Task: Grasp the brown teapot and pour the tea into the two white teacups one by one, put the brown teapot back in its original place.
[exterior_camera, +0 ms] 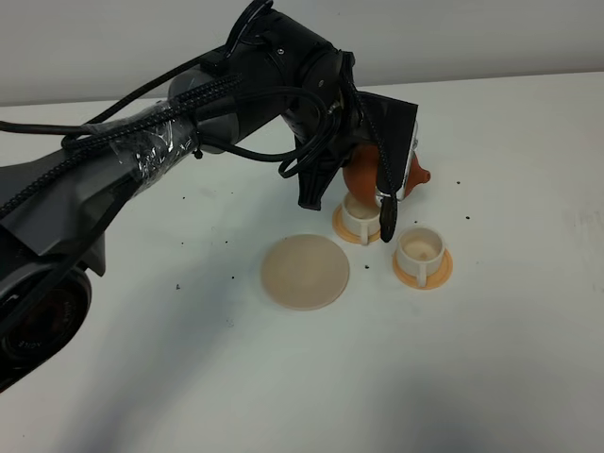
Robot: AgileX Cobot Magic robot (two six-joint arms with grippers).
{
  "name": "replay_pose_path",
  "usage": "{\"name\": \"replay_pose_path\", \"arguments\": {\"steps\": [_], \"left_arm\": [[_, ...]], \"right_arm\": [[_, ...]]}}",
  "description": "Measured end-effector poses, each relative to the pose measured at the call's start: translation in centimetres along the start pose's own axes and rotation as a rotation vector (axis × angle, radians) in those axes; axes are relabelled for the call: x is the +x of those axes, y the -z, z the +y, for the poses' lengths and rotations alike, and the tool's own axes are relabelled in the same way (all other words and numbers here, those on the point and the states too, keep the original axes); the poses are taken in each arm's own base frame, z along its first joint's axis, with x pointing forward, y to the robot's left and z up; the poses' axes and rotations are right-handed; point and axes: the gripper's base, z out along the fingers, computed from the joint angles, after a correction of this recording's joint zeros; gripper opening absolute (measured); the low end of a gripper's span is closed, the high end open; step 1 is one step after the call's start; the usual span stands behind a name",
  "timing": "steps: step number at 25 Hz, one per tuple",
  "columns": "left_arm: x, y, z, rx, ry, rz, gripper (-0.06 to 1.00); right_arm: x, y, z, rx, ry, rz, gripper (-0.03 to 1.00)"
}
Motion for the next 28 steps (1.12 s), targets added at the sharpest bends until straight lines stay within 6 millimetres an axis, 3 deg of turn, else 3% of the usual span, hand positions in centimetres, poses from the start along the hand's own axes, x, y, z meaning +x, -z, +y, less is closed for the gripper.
{"name": "replay_pose_path", "arguments": {"steps": [28], "left_arm": [[-1.7,0.3,-0.3,-0.042,-0.296,0.031,0.13]], "right_arm": [[0.0,0.0,0.0,0.0,0.0,0.0,0.24]]}}
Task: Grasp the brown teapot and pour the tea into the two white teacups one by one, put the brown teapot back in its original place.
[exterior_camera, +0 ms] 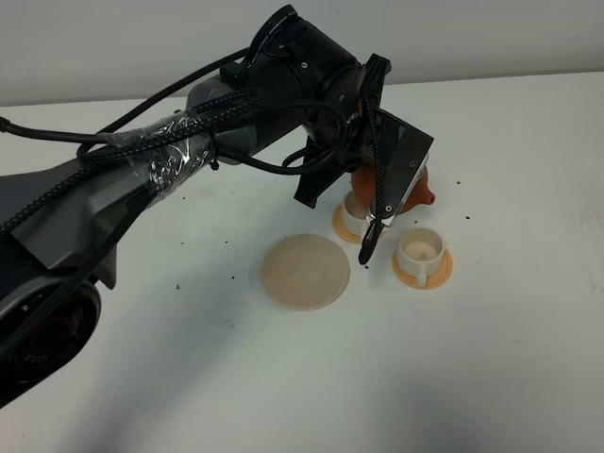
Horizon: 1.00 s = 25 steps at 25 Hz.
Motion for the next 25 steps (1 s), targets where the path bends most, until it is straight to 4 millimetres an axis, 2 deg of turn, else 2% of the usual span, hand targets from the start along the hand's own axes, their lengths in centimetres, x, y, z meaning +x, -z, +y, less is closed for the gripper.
{"name": "replay_pose_path", "arguments": {"steps": [9,25], "left_arm": [[0.32,0.06,0.12,-0.013,-0.056,0.058,0.13],[-0.4,0.2,0.06,-0.01,-0.147,0.059,0.13]], "right_arm": [[0.0,0.0,0.0,0.0,0.0,0.0,0.24],[0.0,0.0,0.0,0.0,0.0,0.0,0.24]]}}
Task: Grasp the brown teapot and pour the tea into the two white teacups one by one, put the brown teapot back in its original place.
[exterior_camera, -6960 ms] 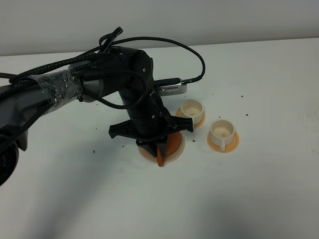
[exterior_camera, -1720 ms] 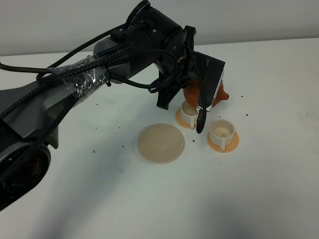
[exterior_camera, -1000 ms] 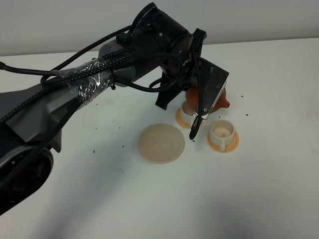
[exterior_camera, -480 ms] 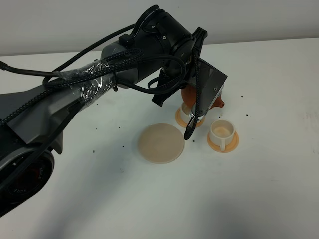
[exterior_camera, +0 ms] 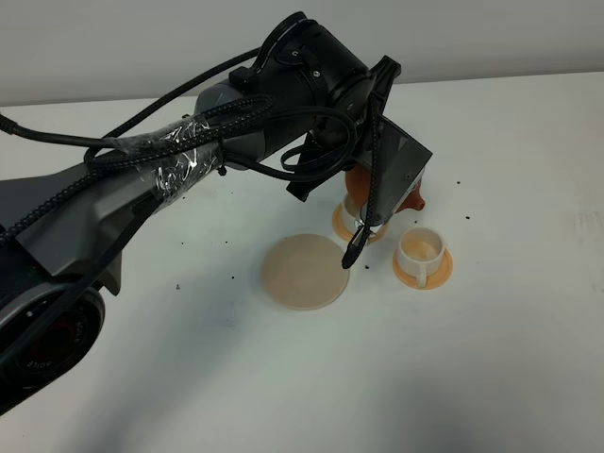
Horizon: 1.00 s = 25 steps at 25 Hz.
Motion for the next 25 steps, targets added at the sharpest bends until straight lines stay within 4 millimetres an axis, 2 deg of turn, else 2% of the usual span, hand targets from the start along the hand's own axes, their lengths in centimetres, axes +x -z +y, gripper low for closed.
{"name": "replay_pose_path", "arguments": {"steps": [25], "left_arm": [[-0.41,0.12,0.22,-0.021,-0.163,0.003,0.13]], "right_arm": [[0.0,0.0,0.0,0.0,0.0,0.0,0.24]]}}
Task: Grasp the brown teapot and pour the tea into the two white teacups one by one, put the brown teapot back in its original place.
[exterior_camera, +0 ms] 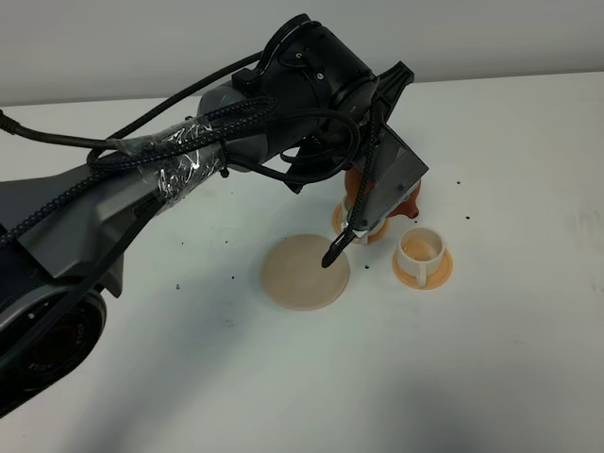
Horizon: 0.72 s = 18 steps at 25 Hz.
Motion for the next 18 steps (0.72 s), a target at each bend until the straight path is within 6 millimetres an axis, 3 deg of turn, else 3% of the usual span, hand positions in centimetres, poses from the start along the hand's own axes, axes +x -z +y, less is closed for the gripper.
{"name": "replay_pose_path", "arguments": {"steps": [18], "left_arm": [[-0.01,0.11,0.21,-0.011,-0.095,0.046,0.13]], "right_arm": [[0.0,0.0,0.0,0.0,0.0,0.0,0.24]]}}
